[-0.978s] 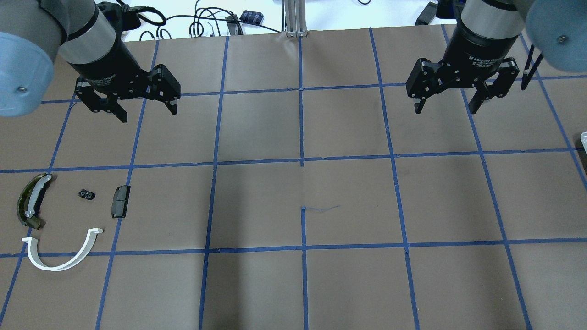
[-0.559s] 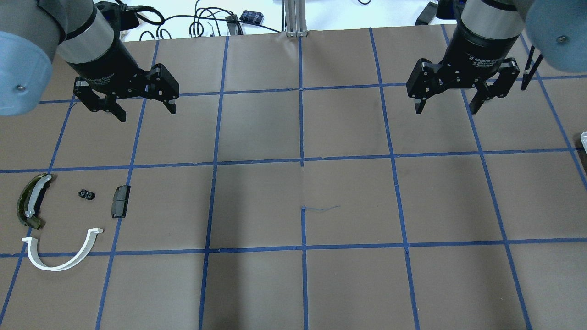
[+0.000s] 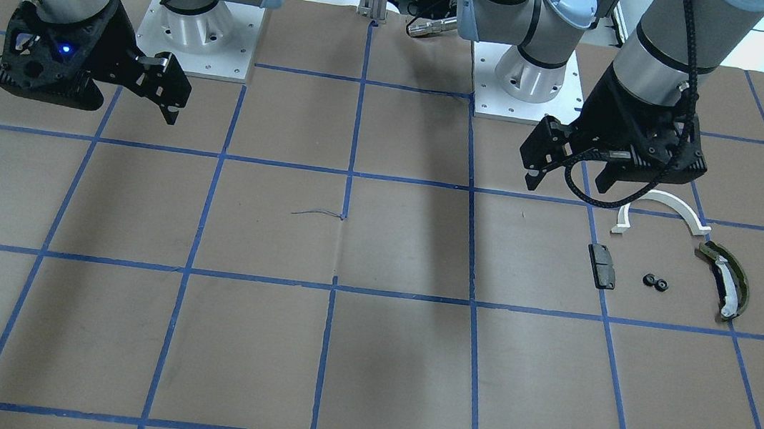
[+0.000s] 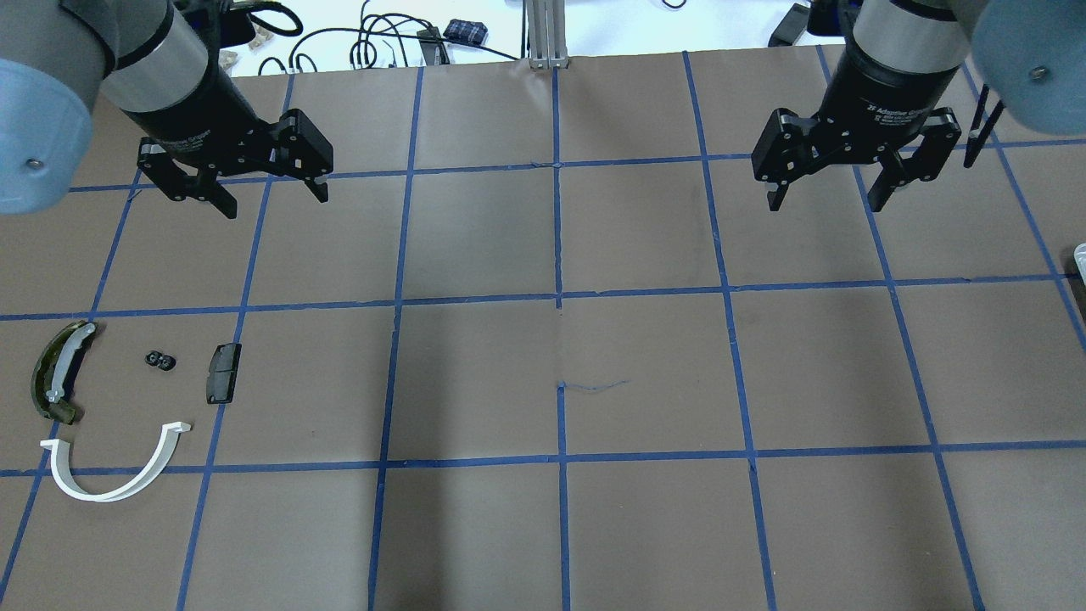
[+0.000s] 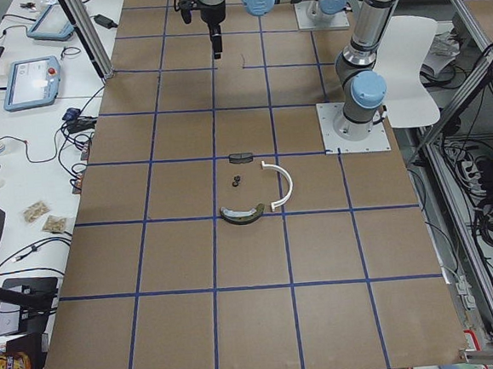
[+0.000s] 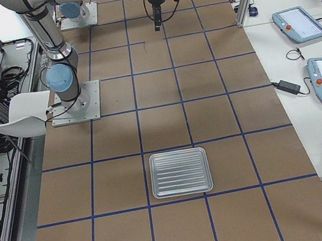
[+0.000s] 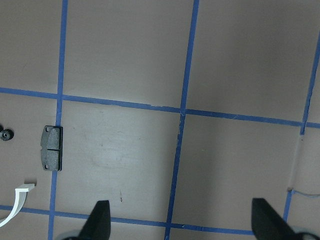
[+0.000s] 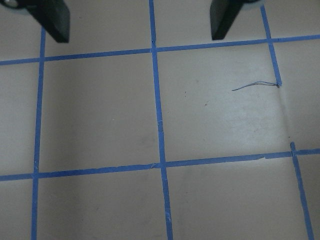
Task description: Place bearing gear from tray to pile
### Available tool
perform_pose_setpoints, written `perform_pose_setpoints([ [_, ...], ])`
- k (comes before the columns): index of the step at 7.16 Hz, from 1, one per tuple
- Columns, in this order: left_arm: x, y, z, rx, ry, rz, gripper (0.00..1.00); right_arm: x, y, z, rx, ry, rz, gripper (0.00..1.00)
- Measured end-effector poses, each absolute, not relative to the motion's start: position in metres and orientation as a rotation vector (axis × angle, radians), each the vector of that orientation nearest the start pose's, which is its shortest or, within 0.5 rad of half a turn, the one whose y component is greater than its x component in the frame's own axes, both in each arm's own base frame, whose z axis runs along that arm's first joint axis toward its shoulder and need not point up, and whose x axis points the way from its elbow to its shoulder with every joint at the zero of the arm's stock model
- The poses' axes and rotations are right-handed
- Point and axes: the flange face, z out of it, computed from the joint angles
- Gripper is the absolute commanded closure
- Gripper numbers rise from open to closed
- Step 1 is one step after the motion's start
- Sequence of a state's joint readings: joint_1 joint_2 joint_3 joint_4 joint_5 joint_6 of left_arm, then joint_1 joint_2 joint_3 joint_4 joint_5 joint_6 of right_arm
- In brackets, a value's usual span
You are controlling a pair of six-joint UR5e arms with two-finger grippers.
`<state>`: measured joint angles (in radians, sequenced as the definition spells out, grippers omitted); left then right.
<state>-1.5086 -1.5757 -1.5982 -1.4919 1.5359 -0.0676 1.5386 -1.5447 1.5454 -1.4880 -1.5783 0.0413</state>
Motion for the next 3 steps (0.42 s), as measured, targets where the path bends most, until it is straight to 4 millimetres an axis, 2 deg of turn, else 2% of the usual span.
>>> perform_pose_setpoints([
  [3,-0.1014,-0.5094,0.4829,-0.215,3.172,-0.084,0.0,0.1164,-0.4984,0.4796,0.116,3.143,0.131,0.0],
])
